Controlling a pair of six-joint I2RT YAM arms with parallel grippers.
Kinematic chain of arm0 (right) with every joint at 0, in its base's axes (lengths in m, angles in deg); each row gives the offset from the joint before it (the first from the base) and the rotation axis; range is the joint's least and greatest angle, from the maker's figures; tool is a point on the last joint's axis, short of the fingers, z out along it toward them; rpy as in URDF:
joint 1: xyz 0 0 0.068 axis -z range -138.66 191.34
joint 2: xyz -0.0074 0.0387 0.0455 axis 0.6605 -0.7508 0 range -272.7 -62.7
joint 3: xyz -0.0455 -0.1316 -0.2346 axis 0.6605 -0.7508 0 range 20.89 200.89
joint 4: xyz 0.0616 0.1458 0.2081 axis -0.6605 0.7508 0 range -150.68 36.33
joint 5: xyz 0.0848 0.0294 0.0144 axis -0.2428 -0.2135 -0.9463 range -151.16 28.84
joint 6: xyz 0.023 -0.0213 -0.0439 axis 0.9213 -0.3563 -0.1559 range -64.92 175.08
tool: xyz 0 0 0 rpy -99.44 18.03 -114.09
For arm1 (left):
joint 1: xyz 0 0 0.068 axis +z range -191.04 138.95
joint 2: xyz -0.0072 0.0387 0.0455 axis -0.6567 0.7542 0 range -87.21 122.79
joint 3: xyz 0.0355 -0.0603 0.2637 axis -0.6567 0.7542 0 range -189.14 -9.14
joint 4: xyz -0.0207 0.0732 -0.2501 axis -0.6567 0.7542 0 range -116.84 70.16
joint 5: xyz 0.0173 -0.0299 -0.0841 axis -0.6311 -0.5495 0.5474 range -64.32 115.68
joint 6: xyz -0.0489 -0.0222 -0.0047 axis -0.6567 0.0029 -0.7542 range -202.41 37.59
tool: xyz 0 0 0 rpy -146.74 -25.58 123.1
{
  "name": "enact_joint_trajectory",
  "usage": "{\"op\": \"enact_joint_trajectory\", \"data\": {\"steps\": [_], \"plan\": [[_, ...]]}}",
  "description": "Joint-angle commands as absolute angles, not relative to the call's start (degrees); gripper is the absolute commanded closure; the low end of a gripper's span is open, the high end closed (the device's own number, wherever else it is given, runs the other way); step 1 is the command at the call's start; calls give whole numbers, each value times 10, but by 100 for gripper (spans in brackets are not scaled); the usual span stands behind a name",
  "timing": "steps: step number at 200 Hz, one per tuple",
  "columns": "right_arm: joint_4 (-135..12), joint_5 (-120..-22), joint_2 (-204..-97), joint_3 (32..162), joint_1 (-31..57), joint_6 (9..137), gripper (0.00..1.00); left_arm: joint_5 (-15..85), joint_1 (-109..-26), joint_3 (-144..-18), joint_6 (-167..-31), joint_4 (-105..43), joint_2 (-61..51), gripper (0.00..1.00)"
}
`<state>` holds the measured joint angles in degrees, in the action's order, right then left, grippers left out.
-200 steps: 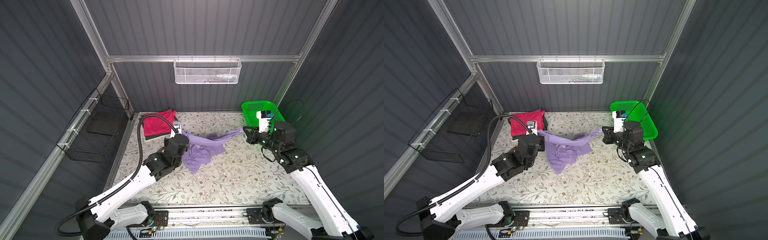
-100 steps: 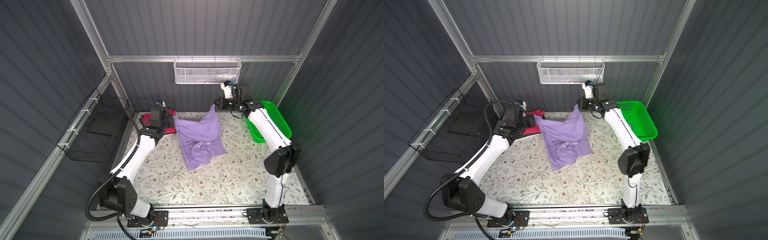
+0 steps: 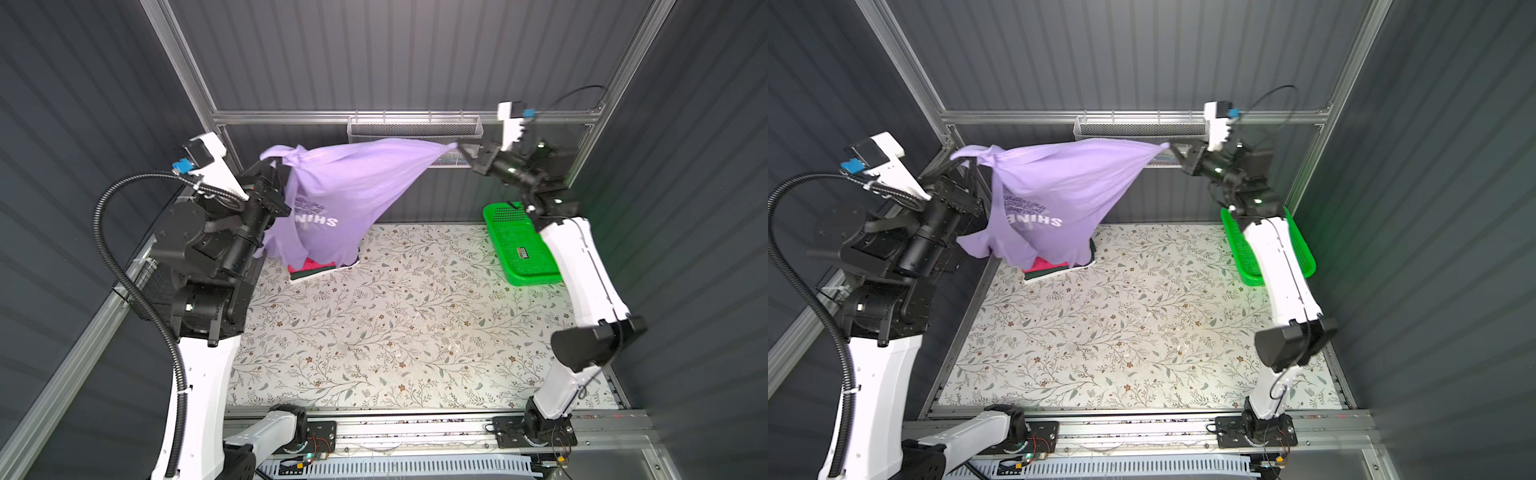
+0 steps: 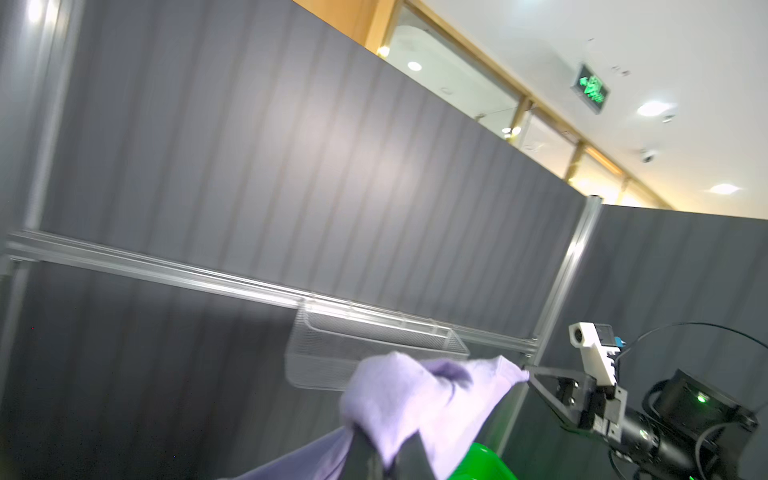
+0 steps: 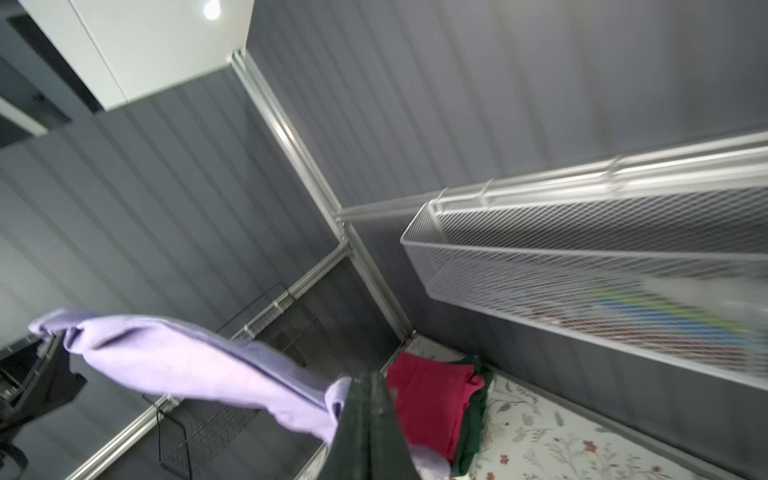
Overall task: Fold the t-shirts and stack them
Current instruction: 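Lift the shirt high with both grippers and shake it out, then lay the shirt flat on the table and release both grippers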
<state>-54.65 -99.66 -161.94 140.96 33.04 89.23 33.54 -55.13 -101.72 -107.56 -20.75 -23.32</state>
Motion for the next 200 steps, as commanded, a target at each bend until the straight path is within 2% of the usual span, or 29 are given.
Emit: {"op": "enact_joint_trajectory", "data": {"steps": [1,30,44,51,70,74,78,84,100,115,126,142,178,200], "plan": [[-559,-1051,-1642,1256,414,894,100,349,-677,-838,-1095,-228,-184,100],[-565,-1097,-1707,1142,484,854,100,311,-868,-716,-1084,-294,-78,100],[-591,-1092,-1736,1102,495,859,100,291,-933,-698,-1100,-321,1,100],[-611,-1089,-1745,1084,496,861,96,289,-954,-696,-1118,-341,45,100],[-650,-1087,-1754,1050,494,872,88,310,-992,-713,-1146,-389,146,80],[-658,-1086,-1753,1045,494,875,82,312,-998,-720,-1145,-391,159,75],[-663,-1085,-1750,1040,494,878,72,313,-1004,-724,-1142,-392,167,71],[-668,-1082,-1743,1035,494,880,59,313,-1009,-732,-1136,-392,173,65],[-654,-1060,-1707,1026,491,865,40,310,-1014,-736,-1110,-382,160,54],[-621,-1026,-1667,1018,480,837,27,290,-1014,-740,-1073,-334,123,51],[-595,-1002,-1643,1014,463,813,21,250,-1014,-742,-1048,-279,89,50],[-552,-979,-1624,1025,434,779,19,160,-1011,-731,-1039,-209,40,46],[-514,-976,-1622,1054,405,764,19,62,-980,-721,-1045,-92,-33,45],[-426,-924,-1601,1064,368,717,19,43,-889,-691,-1099,-28,-82,47]]}}
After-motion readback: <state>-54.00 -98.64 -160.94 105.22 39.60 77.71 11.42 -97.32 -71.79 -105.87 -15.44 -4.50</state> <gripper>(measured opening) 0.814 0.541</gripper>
